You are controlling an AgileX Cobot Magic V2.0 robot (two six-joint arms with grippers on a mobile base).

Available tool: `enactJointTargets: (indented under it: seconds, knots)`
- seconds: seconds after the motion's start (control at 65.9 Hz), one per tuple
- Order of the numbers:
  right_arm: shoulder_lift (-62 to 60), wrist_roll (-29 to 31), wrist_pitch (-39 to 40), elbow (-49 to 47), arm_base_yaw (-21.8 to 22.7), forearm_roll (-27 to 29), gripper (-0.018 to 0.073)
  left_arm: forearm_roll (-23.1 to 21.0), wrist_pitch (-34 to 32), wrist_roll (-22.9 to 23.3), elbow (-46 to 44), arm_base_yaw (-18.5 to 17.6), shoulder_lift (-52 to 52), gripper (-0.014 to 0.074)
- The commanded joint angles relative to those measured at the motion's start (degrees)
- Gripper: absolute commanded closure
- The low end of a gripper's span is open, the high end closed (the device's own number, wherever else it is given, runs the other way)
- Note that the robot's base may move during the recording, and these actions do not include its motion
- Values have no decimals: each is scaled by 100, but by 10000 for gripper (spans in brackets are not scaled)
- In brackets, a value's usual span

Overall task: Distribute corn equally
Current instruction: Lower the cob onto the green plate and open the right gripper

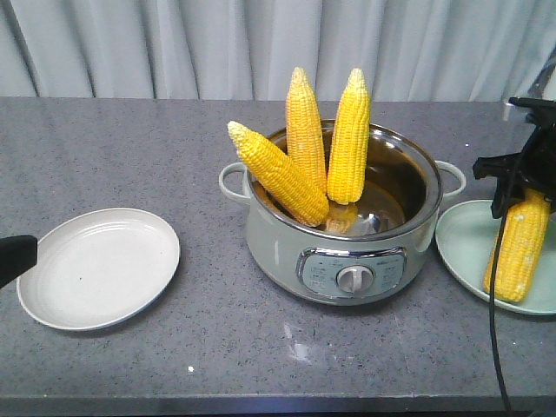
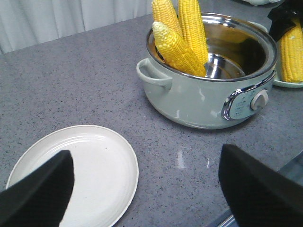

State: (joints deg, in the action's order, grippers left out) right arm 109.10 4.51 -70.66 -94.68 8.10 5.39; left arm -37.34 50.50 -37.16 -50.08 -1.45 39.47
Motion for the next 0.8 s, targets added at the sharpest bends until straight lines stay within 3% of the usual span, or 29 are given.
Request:
enactJointTargets:
  seconds: [0.0, 0.288, 0.531, 0.789]
  knots:
    - [-192, 64, -70, -140, 28, -9, 120, -210, -279, -7, -183, -31, 23, 11]
    - [-184, 74, 41, -140, 28, -21, -24, -210, -279, -7, -183, -31, 23, 11]
    - [-538, 218, -26, -140, 11, 50, -25, -210, -291, -7, -183, -31, 23, 11]
    - [-1740, 609, 92, 44, -43, 759, -25, -215, -299, -7, -183, -31, 23, 11]
